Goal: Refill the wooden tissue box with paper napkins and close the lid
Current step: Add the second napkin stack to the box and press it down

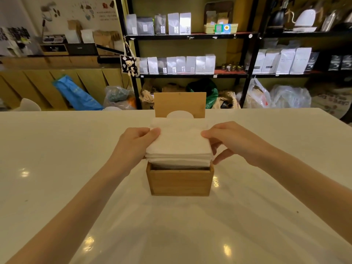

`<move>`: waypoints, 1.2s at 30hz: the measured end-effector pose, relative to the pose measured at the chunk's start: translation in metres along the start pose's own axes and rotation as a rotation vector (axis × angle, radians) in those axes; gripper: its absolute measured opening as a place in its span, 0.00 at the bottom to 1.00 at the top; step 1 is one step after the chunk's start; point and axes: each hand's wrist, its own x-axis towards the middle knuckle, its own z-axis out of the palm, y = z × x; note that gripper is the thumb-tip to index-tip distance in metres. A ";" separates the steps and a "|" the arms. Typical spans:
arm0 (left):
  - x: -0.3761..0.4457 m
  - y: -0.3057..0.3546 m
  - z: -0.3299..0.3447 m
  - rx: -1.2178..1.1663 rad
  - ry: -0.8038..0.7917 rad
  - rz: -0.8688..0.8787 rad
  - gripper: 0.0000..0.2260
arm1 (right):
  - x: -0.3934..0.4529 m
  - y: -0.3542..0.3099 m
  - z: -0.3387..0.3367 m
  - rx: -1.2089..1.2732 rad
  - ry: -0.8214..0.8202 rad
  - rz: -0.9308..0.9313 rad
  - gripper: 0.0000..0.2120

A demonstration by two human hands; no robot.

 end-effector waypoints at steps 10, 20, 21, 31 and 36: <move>-0.028 0.004 -0.004 0.132 -0.052 -0.008 0.16 | -0.023 0.010 -0.006 0.019 -0.049 -0.013 0.13; -0.022 0.012 -0.015 0.178 -0.149 -0.083 0.08 | -0.018 0.006 -0.007 -0.091 0.047 0.072 0.14; -0.021 0.012 -0.014 0.187 -0.157 -0.087 0.09 | -0.017 0.007 -0.007 -0.101 0.046 0.076 0.16; -0.011 0.017 -0.017 0.384 -0.207 -0.022 0.09 | -0.009 0.008 -0.007 -0.095 0.008 0.086 0.20; -0.011 0.021 -0.014 0.474 -0.197 -0.008 0.11 | -0.008 0.007 -0.008 -0.080 0.038 0.101 0.20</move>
